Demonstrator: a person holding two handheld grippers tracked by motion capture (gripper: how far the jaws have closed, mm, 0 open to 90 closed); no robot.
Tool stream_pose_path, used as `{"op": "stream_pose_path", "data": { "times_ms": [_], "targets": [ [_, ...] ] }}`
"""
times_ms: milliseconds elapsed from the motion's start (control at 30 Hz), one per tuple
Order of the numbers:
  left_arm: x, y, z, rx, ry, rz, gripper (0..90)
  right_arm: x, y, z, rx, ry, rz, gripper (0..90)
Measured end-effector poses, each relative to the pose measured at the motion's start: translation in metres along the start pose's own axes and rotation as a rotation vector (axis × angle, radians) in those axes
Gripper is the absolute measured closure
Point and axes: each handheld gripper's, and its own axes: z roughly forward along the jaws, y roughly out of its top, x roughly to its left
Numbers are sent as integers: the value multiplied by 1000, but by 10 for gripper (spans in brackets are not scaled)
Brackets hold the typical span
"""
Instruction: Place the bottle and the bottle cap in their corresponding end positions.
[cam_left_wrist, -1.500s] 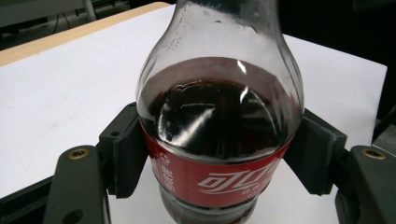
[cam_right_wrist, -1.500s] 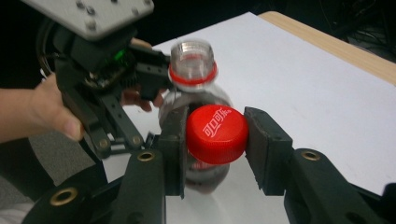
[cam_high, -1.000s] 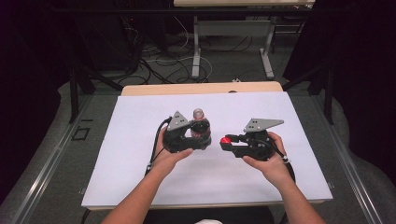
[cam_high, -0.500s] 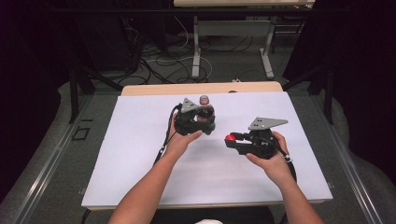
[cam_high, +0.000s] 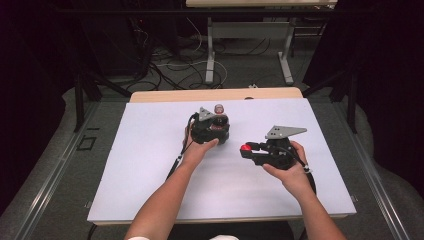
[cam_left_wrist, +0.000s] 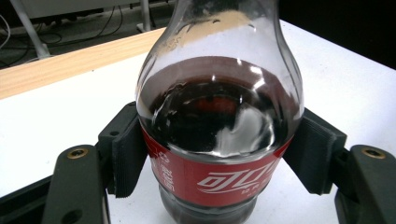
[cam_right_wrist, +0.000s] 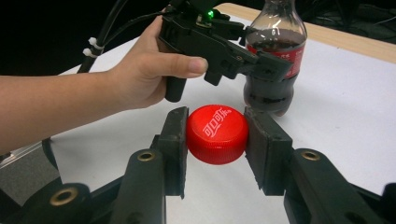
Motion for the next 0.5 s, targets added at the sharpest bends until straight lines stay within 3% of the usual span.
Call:
{"op": "stream_pose_path", "data": {
  "times_ms": [167,367,400,500],
  "targets": [
    [-2,-7,4,27,3,15,303,3,-2,4,13,8,3,615],
    [-4,-12,1,8,9,37,299,2,-3,5,29,18,1,615],
    [-4,-13,0,9,9,46,298,2,-3,5,11,16,4,615],
    [-3,-16,-2,0,5,31,296,2,-3,5,5,13,7,615]
  ]
}}
